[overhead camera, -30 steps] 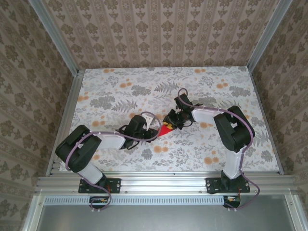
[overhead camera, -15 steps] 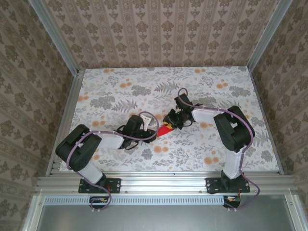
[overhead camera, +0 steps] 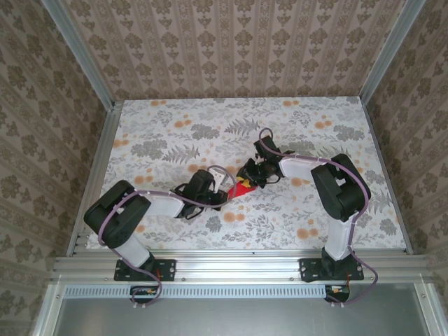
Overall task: Fold a paper plane with a square sheet of paper (pick it up from the middle)
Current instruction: Fold the wing for the fifth time at the center of the table.
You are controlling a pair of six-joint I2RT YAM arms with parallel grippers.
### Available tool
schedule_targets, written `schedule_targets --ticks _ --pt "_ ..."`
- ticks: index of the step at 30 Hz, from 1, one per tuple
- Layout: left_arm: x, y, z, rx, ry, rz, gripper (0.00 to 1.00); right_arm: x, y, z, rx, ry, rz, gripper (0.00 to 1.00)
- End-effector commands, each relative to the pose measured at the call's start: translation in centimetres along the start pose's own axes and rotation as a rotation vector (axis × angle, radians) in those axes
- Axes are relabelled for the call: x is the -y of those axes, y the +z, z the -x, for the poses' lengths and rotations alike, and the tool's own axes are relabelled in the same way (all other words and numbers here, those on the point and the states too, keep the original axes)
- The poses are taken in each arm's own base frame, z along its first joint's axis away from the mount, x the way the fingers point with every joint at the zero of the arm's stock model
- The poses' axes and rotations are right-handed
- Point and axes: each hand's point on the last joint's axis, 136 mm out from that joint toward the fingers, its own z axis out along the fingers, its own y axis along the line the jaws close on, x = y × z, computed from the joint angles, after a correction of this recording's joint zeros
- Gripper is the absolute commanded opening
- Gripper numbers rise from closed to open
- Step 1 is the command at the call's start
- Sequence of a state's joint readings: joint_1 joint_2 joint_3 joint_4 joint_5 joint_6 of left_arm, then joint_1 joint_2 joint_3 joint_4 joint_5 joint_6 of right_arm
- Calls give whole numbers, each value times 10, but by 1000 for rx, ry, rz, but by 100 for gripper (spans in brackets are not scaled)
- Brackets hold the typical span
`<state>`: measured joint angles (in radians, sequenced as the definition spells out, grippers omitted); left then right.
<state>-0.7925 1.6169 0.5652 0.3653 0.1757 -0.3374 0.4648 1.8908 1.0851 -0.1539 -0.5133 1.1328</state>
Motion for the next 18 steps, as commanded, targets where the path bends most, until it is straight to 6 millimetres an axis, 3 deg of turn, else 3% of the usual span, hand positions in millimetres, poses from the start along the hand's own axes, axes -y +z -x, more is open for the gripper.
schedule_targets --ticks 1,9,18 --pt "-9 2 0 -18 73 106 1 -9 -7 -4 -14 11 35 26" --pt "-16 -1 3 -15 101 189 0 -1 -15 -9 14 6 1 25" --pt "-14 -5 8 4 97 193 1 8 -9 -9 13 7 -21 9"
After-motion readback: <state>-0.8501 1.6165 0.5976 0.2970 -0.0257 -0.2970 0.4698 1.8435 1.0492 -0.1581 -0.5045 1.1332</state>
